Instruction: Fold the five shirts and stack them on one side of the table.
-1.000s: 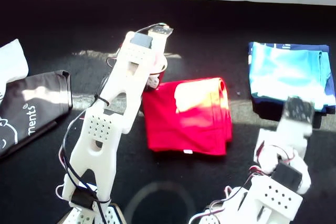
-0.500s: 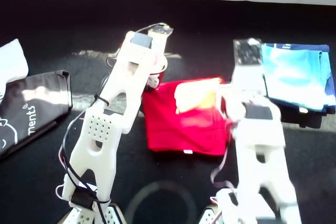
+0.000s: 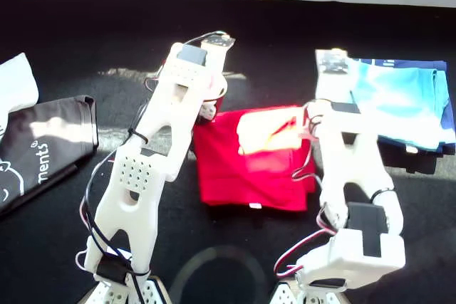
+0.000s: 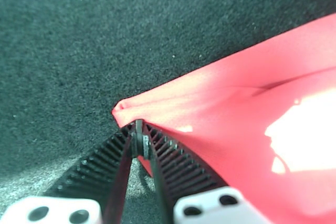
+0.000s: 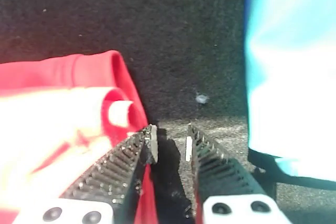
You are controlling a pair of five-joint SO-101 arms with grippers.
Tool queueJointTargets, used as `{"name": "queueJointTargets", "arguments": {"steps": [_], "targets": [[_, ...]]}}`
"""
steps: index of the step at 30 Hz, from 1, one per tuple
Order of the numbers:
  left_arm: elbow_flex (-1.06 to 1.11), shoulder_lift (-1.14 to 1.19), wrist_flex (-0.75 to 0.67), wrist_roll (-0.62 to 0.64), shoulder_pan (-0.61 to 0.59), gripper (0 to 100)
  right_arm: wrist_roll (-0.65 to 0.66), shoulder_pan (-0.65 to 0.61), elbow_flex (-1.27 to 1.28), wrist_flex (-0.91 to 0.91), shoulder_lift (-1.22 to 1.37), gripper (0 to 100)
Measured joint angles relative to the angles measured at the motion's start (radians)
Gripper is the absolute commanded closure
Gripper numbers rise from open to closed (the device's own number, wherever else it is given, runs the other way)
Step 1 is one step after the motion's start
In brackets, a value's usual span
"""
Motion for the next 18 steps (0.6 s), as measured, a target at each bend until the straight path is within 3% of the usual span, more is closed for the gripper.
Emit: {"name": "queueJointTargets", "arguments": {"steps": [9, 18], "targets": [[0.0, 0.0, 0.0, 0.0, -0.021, 99, 0.0, 0.02, -0.15, 0.109, 0.0, 89.5], [0.0, 0.0, 0.0, 0.0, -0.06, 99, 0.0, -0.126, -0.35, 0.195, 0.018, 89.5]]}}
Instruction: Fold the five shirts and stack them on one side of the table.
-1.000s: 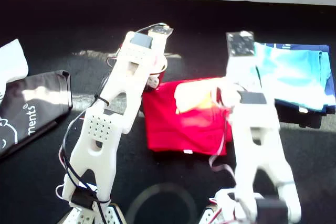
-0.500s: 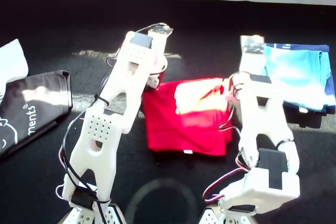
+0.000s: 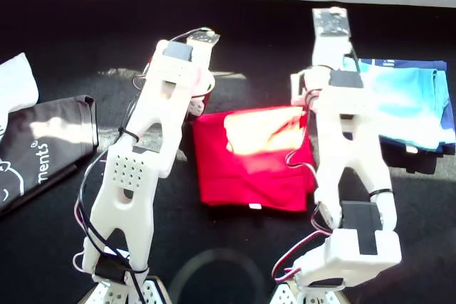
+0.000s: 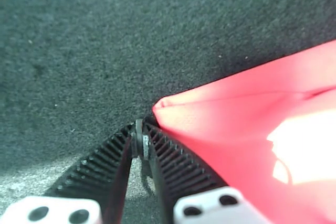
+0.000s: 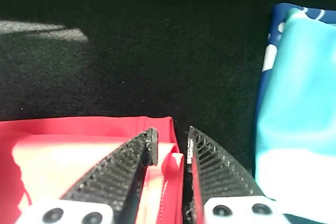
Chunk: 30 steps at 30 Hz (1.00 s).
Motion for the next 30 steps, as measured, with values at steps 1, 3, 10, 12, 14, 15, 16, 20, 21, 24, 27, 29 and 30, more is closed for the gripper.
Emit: {"name": "queueJointTargets", "arguments": {"steps": [1, 3, 10, 12, 14, 15, 16, 20, 21, 24, 27, 29, 30], "targets": [[0.0, 0.0, 0.0, 0.0, 0.0, 99, 0.0, -0.017, 0.0, 0.0, 0.015, 89.5], [0.0, 0.0, 0.0, 0.0, 0.0, 99, 0.0, -0.035, -0.002, 0.002, 0.064, 89.5], [0.0, -0.023, 0.069, 0.0, -0.011, 99, 0.0, -0.012, -0.043, -0.011, 0.259, 89.5], [0.0, -0.072, 0.095, -0.002, -0.009, 99, 0.0, 0.002, -0.066, -0.012, 0.278, 89.5], [0.0, -0.133, 0.121, -0.002, -0.009, 99, 0.0, 0.009, -0.094, -0.006, 0.279, 89.5], [0.0, -0.163, 0.132, -0.002, -0.009, 99, 0.0, 0.011, -0.114, 0.009, 0.278, 89.4], [0.0, -0.19, 0.146, -0.002, -0.009, 99, 0.0, 0.011, -0.137, 0.028, 0.278, 89.4], [0.049, -0.299, 0.164, -0.002, -0.017, 99, -0.002, 0.011, -0.242, 0.126, 0.25, 88.9], [0.081, -0.325, 0.167, -0.002, -0.023, 99, -0.002, 0.011, -0.262, 0.153, 0.236, 88.6], [0.195, -0.411, 0.167, -0.002, -0.044, 99, -0.002, 0.015, -0.287, 0.224, 0.216, 80.4], [0.301, -0.506, 0.167, -0.002, -0.075, 99, -0.002, 0.028, -0.287, 0.255, 0.216, 72.8], [0.359, -0.574, 0.166, -0.002, -0.097, 99, -0.002, 0.026, -0.287, 0.255, 0.216, 73.3], [0.387, -0.606, 0.166, -0.002, -0.104, 99, -0.002, 0.025, -0.287, 0.255, 0.224, 74.0]]}}
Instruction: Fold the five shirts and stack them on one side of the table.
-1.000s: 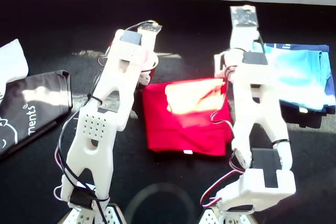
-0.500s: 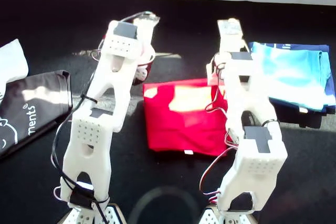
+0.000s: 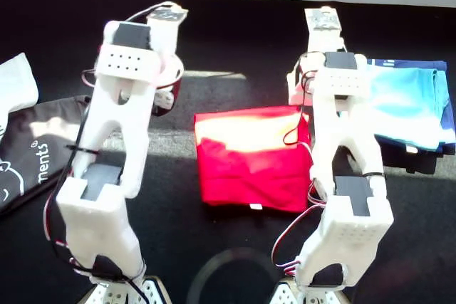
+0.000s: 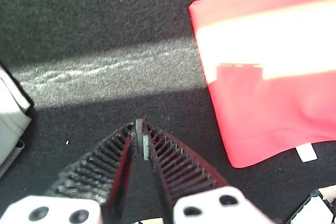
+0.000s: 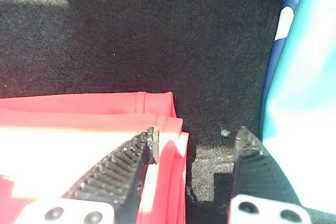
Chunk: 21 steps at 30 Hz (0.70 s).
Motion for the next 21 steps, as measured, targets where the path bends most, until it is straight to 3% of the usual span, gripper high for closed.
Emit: {"name": "queueJointTargets", "arguments": {"steps": [14, 21], "targets": [[0.489, -0.296, -0.267, 0.002, -0.107, 99, 0.0, 0.003, 0.0, 0.035, 0.133, 77.6], [0.562, -0.358, -0.318, 0.002, -0.106, 99, 0.0, -0.011, 0.0, 0.054, 0.133, 90.8]]}}
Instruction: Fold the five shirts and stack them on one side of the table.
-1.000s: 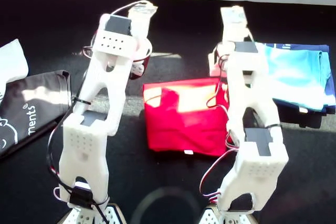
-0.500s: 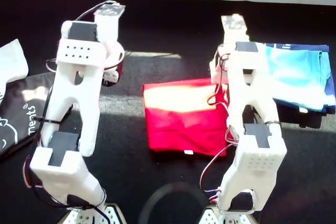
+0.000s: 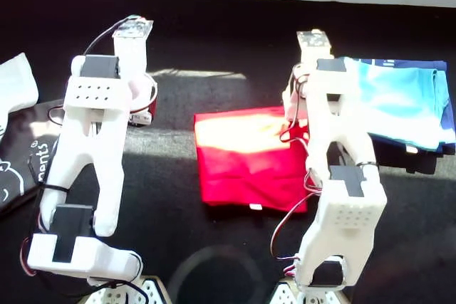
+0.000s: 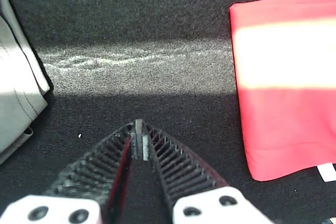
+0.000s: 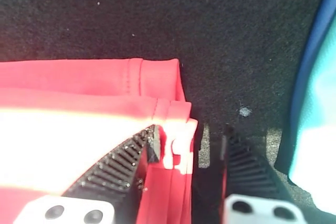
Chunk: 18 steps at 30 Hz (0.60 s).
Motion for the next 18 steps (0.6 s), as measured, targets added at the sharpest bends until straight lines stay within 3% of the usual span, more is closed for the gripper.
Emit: {"name": "queueJointTargets", "arguments": {"steps": [3, 11, 18], "targets": [[0.0, -0.003, 0.0, 0.0, 0.0, 99, 0.0, -0.012, 0.0, 0.002, 0.0, 99.5], [0.0, -0.003, 0.002, 0.0, 0.0, 99, 0.0, -0.017, -0.011, 0.002, 0.002, 99.2], [0.0, -0.003, 0.002, 0.0, 0.0, 99, 0.025, -0.017, -0.233, 0.101, 0.002, 99.2]]}}
